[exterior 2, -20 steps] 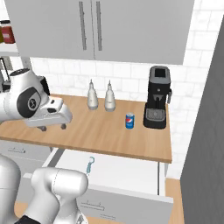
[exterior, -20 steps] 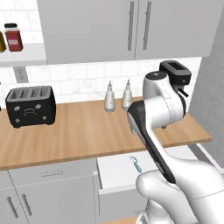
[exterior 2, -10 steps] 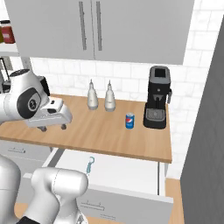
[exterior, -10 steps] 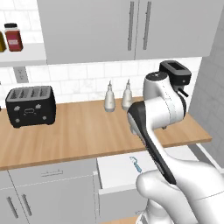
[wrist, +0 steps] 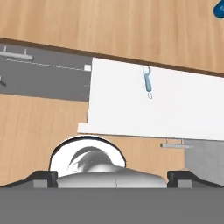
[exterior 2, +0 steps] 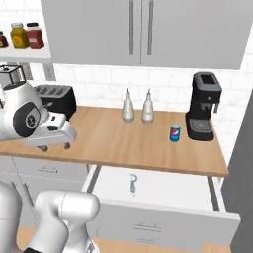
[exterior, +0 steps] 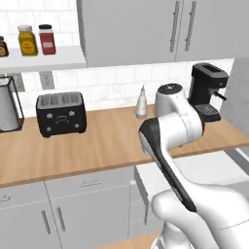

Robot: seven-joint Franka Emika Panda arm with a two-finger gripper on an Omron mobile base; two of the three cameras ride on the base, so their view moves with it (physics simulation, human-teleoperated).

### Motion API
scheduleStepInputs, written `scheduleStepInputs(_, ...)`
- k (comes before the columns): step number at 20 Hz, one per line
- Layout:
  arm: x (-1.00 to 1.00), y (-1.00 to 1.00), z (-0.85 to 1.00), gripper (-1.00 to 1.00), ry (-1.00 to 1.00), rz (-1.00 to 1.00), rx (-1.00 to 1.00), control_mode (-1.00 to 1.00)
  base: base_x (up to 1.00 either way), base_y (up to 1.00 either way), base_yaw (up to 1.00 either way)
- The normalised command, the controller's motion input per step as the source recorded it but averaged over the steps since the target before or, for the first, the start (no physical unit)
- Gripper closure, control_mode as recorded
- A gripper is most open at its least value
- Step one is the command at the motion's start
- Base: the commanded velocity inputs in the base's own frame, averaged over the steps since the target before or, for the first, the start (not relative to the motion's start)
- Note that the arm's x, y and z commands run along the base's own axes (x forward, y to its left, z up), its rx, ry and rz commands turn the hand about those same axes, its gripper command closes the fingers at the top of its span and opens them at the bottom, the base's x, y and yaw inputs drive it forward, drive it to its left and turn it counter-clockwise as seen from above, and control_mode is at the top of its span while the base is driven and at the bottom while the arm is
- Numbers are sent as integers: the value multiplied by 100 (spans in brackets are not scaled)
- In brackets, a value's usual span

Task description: Pick the peeler from the drawer and place it on the counter.

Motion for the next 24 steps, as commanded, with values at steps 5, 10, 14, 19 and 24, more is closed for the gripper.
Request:
scheduleStepInputs(5,0,0,0,-100,0,0,0,100,-24,93,-47)
scheduleStepInputs(10,0,0,0,-100,0,0,0,100,-17,49,-59)
scheduleStepInputs(14,0,-12,-2,-100,5,-16,0,-100,-3,6,-26)
scheduleStepInputs(19,0,-88,-1,-100,12,-26,0,-100,0,0,0)
scheduleStepInputs(24,24,-100,-19,-100,24,-27,13,-100,0,0,0)
